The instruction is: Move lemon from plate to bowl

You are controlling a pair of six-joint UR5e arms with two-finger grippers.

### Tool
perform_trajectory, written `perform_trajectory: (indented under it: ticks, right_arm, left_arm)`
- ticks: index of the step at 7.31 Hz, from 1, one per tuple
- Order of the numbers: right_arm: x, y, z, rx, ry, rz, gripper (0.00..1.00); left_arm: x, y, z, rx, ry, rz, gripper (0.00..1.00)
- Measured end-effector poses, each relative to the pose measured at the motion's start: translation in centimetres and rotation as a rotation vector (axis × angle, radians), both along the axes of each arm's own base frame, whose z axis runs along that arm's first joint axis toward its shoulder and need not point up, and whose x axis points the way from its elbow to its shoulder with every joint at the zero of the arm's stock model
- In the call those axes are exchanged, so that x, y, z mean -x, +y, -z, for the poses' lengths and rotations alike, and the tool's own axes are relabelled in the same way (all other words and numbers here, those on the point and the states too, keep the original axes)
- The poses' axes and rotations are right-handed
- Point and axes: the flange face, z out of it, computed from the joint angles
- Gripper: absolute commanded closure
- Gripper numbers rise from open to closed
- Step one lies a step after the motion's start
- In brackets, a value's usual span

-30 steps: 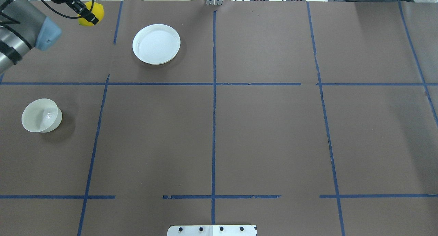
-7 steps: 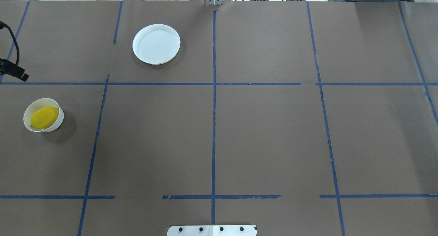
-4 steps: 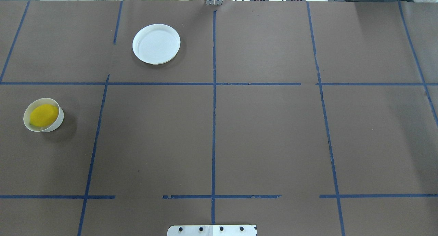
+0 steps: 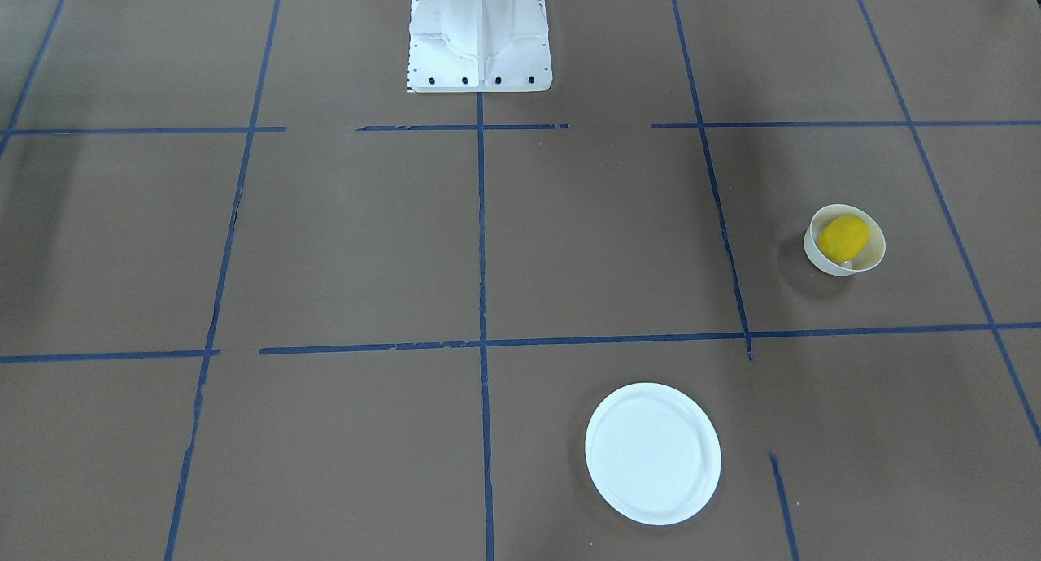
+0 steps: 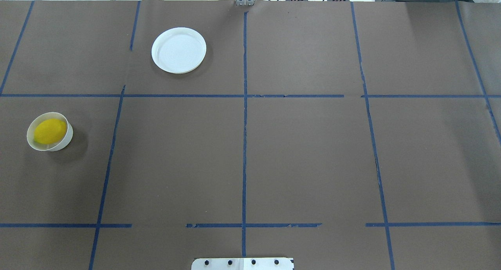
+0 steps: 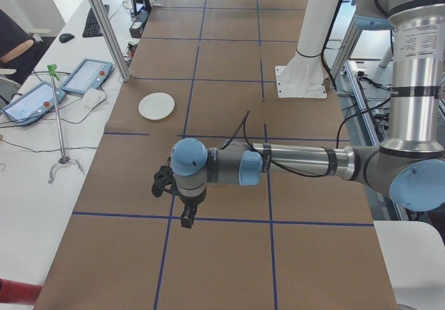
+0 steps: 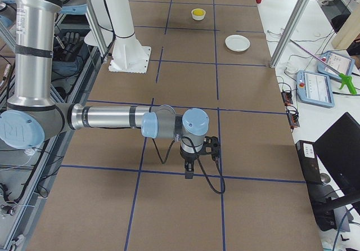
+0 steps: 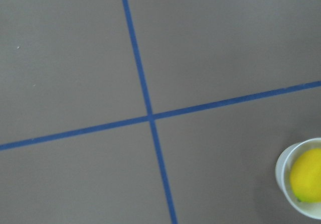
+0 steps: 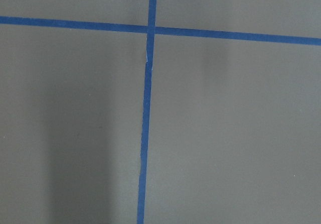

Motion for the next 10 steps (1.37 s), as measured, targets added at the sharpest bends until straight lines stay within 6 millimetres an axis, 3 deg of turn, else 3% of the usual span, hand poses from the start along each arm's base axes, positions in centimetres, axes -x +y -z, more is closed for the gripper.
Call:
perform_trajectory:
  ticks: [2,10]
  right_arm:
    - [0.00,0.00,0.00,0.000,0.000,0.000,0.00]
    - [0.00,0.00,0.00,0.000,0.000,0.000,0.00]
  left_arm:
    - [0.30,1.30,-1.26,0.024,0.000,0.002,0.00]
    - [0.21,0.84,-0.84,0.058,0.000,0.043,0.00]
